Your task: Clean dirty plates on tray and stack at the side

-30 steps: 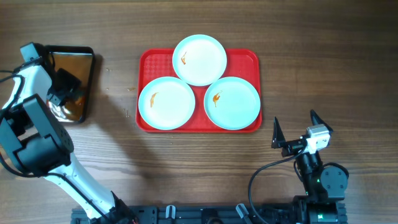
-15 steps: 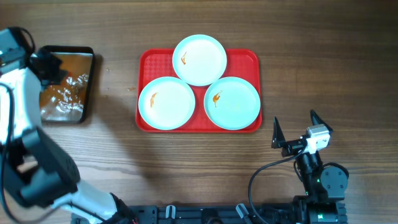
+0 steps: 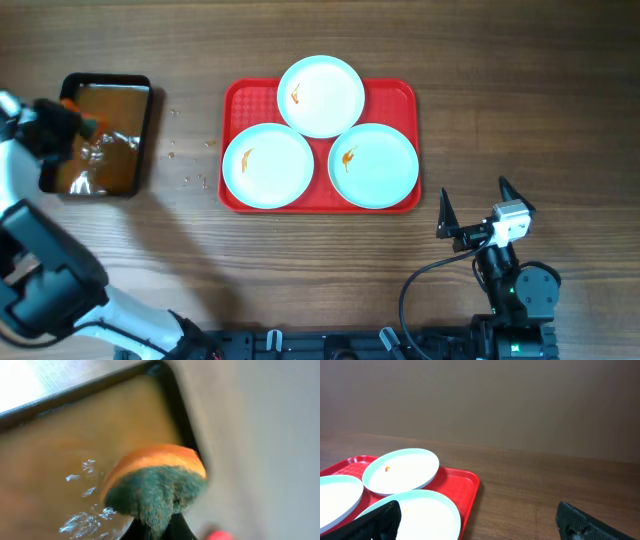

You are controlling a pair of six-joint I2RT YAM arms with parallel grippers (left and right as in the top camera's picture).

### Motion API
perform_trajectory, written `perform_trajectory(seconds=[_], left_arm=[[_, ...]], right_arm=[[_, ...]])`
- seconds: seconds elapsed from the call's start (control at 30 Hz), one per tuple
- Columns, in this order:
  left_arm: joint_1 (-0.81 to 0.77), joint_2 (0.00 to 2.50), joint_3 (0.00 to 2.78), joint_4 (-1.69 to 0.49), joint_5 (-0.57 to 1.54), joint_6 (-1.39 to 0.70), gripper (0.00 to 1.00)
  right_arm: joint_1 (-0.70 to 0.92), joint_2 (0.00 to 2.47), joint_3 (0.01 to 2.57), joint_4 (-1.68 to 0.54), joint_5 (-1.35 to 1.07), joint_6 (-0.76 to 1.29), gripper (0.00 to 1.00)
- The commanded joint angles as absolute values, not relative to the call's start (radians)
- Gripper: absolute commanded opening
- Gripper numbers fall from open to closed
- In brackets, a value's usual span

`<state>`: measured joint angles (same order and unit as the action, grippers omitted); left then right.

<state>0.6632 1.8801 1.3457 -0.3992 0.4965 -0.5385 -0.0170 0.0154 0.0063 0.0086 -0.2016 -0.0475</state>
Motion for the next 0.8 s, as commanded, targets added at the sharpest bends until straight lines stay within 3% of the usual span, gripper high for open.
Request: perform_trajectory(seconds=[0.0,0.17,0.33,0.77], left_arm=[[0.791,1.835,1.363,-0.372,0.926,-0.724,0.04],[0.828,1.835,1.363,-0.408,1.005,-0.773,0.04],[0.828,1.835,1.363,-0.410,1.058,-1.011,0.04],[0.828,1.835,1.363,-0.411,1.095,-1.099,0.04]], right_arm=[[-0.023,0.009,0.005,0.014,-0.196,-0.052,1.00],[-0.023,0.009,0.005,0.014,-0.196,-0.052,1.00],[-0.023,0.009,0.005,0.014,-0.196,-0.052,1.00],[-0.023,0.009,0.005,0.014,-0.196,-0.052,1.00]])
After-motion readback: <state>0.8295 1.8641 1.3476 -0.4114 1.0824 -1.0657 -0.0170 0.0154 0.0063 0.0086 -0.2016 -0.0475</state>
